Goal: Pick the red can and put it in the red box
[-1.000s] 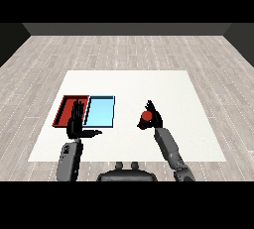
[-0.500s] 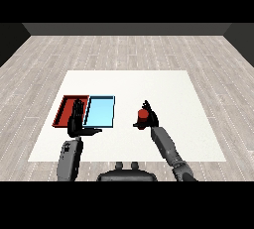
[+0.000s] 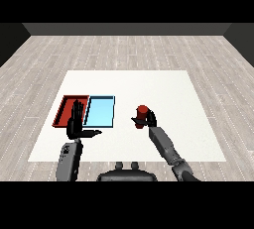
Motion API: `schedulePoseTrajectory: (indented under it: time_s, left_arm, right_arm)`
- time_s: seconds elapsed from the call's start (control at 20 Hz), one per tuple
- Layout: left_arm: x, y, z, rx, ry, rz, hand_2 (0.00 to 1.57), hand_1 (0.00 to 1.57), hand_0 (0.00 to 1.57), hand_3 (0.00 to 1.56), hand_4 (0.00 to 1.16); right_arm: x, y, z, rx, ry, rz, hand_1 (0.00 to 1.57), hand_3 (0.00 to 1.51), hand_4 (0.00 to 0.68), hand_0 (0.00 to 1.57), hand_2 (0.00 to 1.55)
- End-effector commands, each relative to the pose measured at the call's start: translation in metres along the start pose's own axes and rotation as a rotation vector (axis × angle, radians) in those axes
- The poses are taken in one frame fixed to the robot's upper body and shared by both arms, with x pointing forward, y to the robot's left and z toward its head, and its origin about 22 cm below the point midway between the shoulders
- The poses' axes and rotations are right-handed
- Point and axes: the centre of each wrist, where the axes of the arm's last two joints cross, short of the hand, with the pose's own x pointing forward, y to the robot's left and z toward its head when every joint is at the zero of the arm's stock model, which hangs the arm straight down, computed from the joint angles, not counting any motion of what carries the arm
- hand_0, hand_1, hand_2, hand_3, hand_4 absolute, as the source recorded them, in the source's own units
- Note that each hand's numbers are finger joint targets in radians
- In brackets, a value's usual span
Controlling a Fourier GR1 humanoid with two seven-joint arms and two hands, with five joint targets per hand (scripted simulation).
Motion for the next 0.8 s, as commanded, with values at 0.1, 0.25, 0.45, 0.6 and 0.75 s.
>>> schedulePoseTrajectory:
  time_s: [0.1,0.25,0.45,0.6,0.75]
  left_arm:
    - [0.012,0.015,-0.008,-0.018,-0.004,0.015,0.00,0.00,0.00,0.00,0.00]
    - [0.002,0.000,-0.003,-0.009,0.012,0.006,0.00,0.00,0.00,0.00,0.00]
    - [0.004,0.005,0.003,-0.029,-0.005,0.036,0.00,0.00,0.00,0.00,0.00]
    - [0.007,0.010,-0.002,-0.052,-0.013,0.010,0.00,0.00,0.00,0.00,0.00]
    - [-0.001,-0.018,-0.009,-0.062,0.029,0.034,0.00,0.00,0.00,0.00,0.00]
  right_arm:
    - [0.014,-0.008,-0.008,-0.012,-0.009,0.049,1.46,1.40,0.587,1.46,1.45]
    - [0.012,-0.022,-0.009,0.004,-0.046,0.055,1.47,1.38,0.597,1.47,1.44]
    - [0.013,0.006,-0.004,0.028,-0.102,0.090,1.44,1.37,0.607,1.44,1.44]
    - [0.062,-0.012,-0.022,0.047,-0.154,0.122,1.43,1.37,0.625,1.43,1.43]
    - [0.080,0.011,-0.010,0.045,-0.213,0.116,1.42,1.37,0.621,1.42,1.43]
